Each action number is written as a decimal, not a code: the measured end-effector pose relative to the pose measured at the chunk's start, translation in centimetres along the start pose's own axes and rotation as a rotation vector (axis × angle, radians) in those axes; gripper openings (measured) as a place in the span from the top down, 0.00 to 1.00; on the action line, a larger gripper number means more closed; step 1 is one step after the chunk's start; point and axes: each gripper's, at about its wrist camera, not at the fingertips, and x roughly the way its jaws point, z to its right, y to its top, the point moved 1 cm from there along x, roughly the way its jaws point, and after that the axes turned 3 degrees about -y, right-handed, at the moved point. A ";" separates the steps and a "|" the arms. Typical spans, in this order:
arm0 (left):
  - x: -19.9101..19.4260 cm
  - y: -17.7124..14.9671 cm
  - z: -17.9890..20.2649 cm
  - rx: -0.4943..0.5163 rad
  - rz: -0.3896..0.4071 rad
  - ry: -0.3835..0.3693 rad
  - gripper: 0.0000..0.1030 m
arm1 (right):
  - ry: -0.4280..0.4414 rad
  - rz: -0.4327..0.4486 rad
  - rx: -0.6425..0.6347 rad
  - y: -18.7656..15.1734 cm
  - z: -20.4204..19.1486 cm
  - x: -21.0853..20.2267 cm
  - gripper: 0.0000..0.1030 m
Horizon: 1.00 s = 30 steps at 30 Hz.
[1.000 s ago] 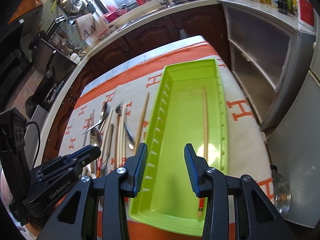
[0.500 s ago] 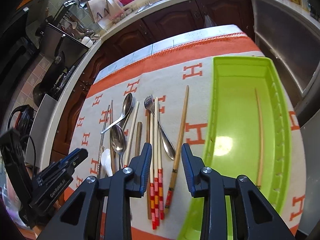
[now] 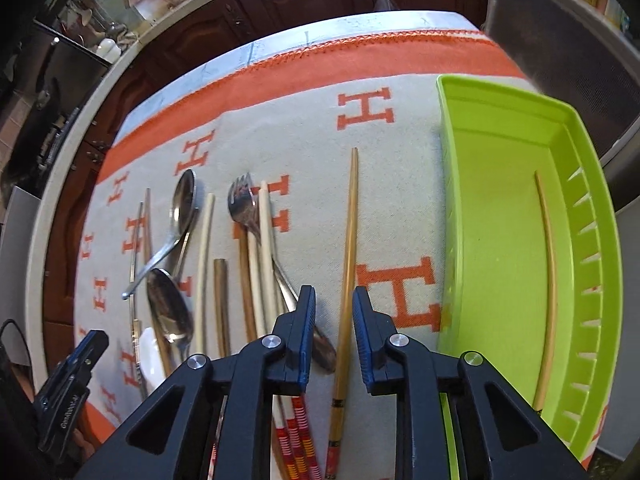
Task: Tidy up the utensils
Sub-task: 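Grasp a second bamboo chopstick with the right tool, then place the chopstick in the tray with the right tool while the left tool grasps a silver chopstick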
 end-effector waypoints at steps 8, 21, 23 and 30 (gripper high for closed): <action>1.4 -0.1 -0.2 0.006 -0.025 -0.045 0.87 | -0.156 -0.035 -0.088 -0.1 -1.8 1.5 0.80; 2.0 0.1 -0.6 0.011 -0.036 -0.057 0.87 | -0.065 -0.074 -0.087 0.4 -2.0 2.0 0.94; 1.9 0.2 -0.8 0.008 -0.034 -0.053 0.87 | -0.040 -0.060 -0.067 0.2 -1.7 1.4 0.94; 1.2 0.5 -1.1 0.005 -0.031 -0.062 0.87 | 0.073 0.008 -0.007 -0.9 0.4 -3.1 0.94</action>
